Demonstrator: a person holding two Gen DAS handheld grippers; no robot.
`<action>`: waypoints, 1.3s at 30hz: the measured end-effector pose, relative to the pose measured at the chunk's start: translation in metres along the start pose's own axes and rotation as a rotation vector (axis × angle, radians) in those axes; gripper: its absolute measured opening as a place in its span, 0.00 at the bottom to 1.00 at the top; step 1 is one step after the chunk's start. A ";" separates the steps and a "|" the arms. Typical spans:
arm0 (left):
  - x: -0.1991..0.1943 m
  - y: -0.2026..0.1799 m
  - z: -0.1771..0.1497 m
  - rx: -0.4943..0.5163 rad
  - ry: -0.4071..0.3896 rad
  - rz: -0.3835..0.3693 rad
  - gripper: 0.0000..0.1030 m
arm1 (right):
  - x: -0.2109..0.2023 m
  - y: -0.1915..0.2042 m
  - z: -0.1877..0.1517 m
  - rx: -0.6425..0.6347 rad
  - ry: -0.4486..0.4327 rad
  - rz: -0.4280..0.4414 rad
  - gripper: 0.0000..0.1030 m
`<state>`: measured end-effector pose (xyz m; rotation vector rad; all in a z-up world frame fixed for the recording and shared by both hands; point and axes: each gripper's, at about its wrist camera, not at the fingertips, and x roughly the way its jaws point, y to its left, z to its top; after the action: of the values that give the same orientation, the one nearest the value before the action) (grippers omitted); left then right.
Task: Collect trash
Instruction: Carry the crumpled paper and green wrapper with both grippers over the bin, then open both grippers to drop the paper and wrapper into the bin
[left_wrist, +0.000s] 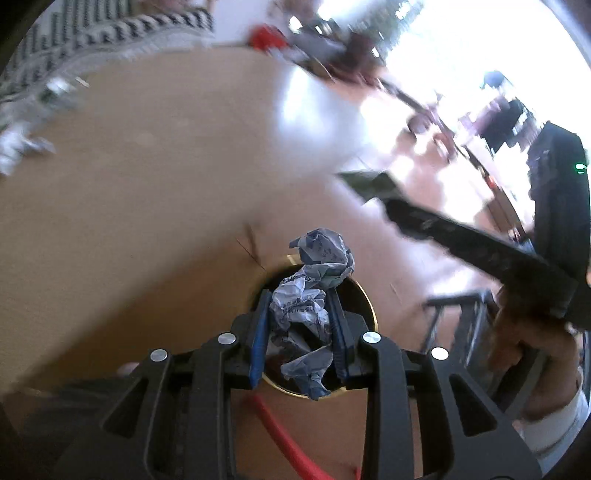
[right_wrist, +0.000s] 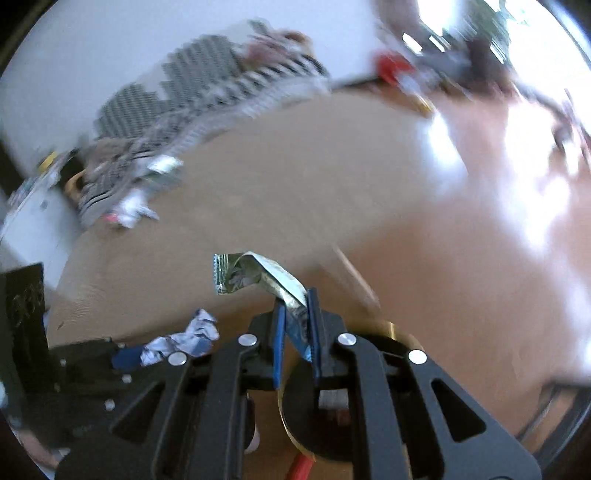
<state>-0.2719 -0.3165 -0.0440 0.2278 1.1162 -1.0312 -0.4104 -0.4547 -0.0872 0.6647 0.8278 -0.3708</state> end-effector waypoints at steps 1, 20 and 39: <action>0.021 -0.008 -0.010 0.025 0.026 0.003 0.28 | 0.005 -0.013 -0.008 0.044 0.017 0.004 0.12; 0.089 -0.021 -0.024 0.082 0.174 0.008 0.28 | 0.052 -0.064 -0.039 0.166 0.158 -0.040 0.12; 0.042 -0.012 -0.005 0.027 0.053 -0.041 0.94 | 0.010 -0.075 -0.021 0.214 -0.001 -0.106 0.95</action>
<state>-0.2819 -0.3441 -0.0769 0.2557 1.1597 -1.0826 -0.4565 -0.4962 -0.1351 0.8213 0.8316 -0.5614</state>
